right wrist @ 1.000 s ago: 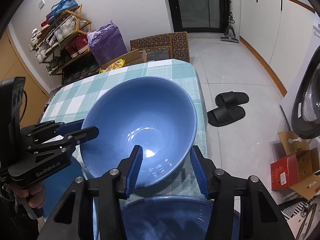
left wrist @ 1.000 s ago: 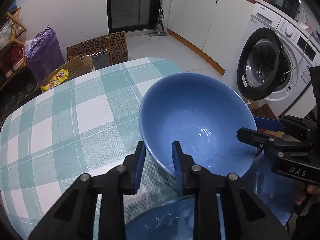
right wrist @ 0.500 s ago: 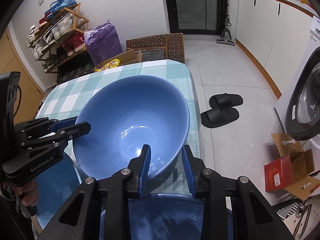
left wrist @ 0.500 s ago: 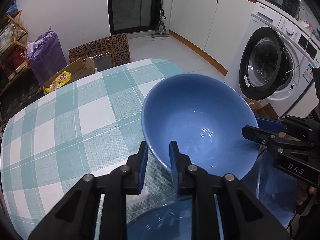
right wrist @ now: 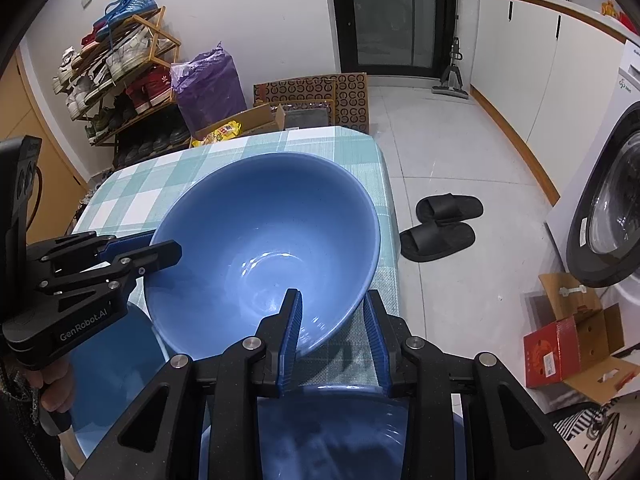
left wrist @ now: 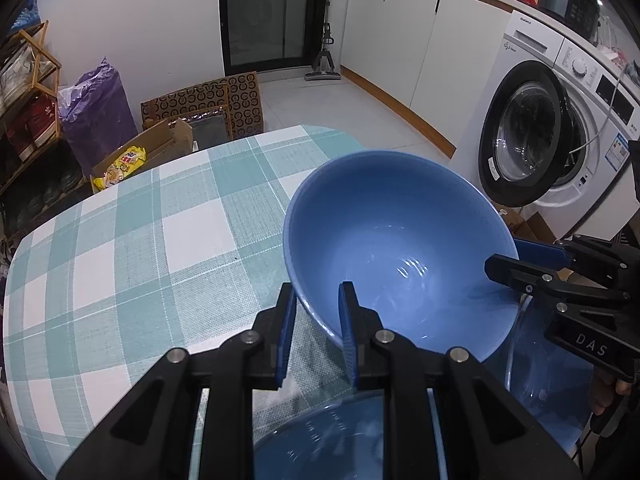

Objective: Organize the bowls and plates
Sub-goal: 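Lift the blue bowl with both grippers toward the other bowls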

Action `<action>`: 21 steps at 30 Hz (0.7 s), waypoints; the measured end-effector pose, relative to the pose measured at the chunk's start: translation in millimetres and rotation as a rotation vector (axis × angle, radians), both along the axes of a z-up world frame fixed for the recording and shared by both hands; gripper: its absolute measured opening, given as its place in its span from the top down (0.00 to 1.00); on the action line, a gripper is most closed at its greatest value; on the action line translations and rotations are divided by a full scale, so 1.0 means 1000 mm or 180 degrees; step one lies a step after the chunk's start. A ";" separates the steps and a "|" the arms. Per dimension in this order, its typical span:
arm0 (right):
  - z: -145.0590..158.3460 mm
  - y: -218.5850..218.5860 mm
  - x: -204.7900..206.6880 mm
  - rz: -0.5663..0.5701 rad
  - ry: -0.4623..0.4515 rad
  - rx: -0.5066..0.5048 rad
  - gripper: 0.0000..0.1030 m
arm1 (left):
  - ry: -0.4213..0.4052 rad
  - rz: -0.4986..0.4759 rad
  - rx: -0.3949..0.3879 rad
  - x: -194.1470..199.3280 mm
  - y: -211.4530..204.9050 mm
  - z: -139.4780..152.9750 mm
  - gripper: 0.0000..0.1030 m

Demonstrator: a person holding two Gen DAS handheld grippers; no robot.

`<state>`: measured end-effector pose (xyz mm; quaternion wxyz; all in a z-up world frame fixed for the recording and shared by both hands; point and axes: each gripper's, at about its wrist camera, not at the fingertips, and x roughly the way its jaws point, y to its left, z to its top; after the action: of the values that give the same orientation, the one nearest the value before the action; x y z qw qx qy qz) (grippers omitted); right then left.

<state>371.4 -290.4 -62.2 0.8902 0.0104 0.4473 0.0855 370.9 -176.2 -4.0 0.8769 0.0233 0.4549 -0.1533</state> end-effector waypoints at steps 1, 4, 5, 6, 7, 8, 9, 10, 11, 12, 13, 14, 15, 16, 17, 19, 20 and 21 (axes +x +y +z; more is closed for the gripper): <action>0.002 0.000 -0.001 -0.0001 -0.0010 -0.0005 0.68 | -0.0008 0.0001 -0.0007 -0.001 0.000 0.001 0.81; 0.008 -0.001 -0.006 -0.0010 -0.0056 -0.0037 0.68 | -0.0050 -0.0005 -0.0022 -0.004 -0.001 0.007 0.81; 0.010 -0.001 -0.007 -0.0014 -0.0071 -0.0041 0.68 | -0.0066 -0.0007 -0.0024 -0.005 -0.001 0.009 0.81; 0.012 -0.001 -0.010 -0.0018 -0.0089 -0.0043 0.68 | -0.0081 -0.0009 -0.0031 -0.006 -0.001 0.012 0.81; 0.015 -0.001 -0.012 -0.0020 -0.0106 -0.0052 0.68 | -0.0103 -0.0012 -0.0040 -0.008 -0.001 0.015 0.81; 0.017 -0.001 -0.013 -0.0023 -0.0120 -0.0057 0.68 | -0.0118 -0.0015 -0.0043 -0.009 -0.001 0.017 0.81; 0.020 0.000 -0.016 -0.0028 -0.0139 -0.0062 0.68 | -0.0136 -0.0018 -0.0047 -0.010 -0.001 0.020 0.81; 0.022 -0.001 -0.017 -0.0029 -0.0150 -0.0070 0.68 | -0.0158 -0.0019 -0.0051 -0.012 -0.002 0.023 0.81; 0.025 -0.001 -0.020 -0.0032 -0.0165 -0.0070 0.68 | -0.0179 -0.0018 -0.0049 -0.013 -0.002 0.026 0.81; 0.027 -0.002 -0.021 -0.0032 -0.0175 -0.0063 0.68 | -0.0195 -0.0020 -0.0053 -0.015 -0.003 0.028 0.81; 0.030 -0.003 -0.023 -0.0035 -0.0191 -0.0060 0.68 | -0.0210 -0.0022 -0.0061 -0.016 -0.003 0.031 0.81; 0.032 -0.003 -0.026 -0.0039 -0.0209 -0.0063 0.68 | -0.0224 -0.0022 -0.0062 -0.018 -0.003 0.034 0.81; 0.035 -0.005 -0.028 -0.0039 -0.0223 -0.0062 0.68 | -0.0236 -0.0023 -0.0062 -0.019 -0.003 0.036 0.81; 0.038 -0.006 -0.030 -0.0040 -0.0236 -0.0060 0.68 | -0.0249 -0.0025 -0.0063 -0.021 -0.003 0.038 0.81; 0.040 -0.007 -0.033 -0.0042 -0.0250 -0.0060 0.68 | -0.0262 -0.0025 -0.0068 -0.023 -0.004 0.040 0.81; 0.046 -0.008 -0.039 -0.0044 -0.0287 -0.0065 0.68 | -0.0284 -0.0031 -0.0081 -0.026 -0.004 0.045 0.81; 0.049 -0.007 -0.041 -0.0045 -0.0302 -0.0068 0.68 | -0.0295 -0.0033 -0.0085 -0.028 -0.005 0.047 0.81; 0.051 -0.008 -0.044 -0.0049 -0.0317 -0.0063 0.68 | -0.0304 -0.0036 -0.0085 -0.029 -0.005 0.049 0.81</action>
<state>327.3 -298.4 -10.7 0.9121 0.0008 0.4032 0.0747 341.4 -180.7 44.6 0.8970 0.0215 0.4104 -0.1631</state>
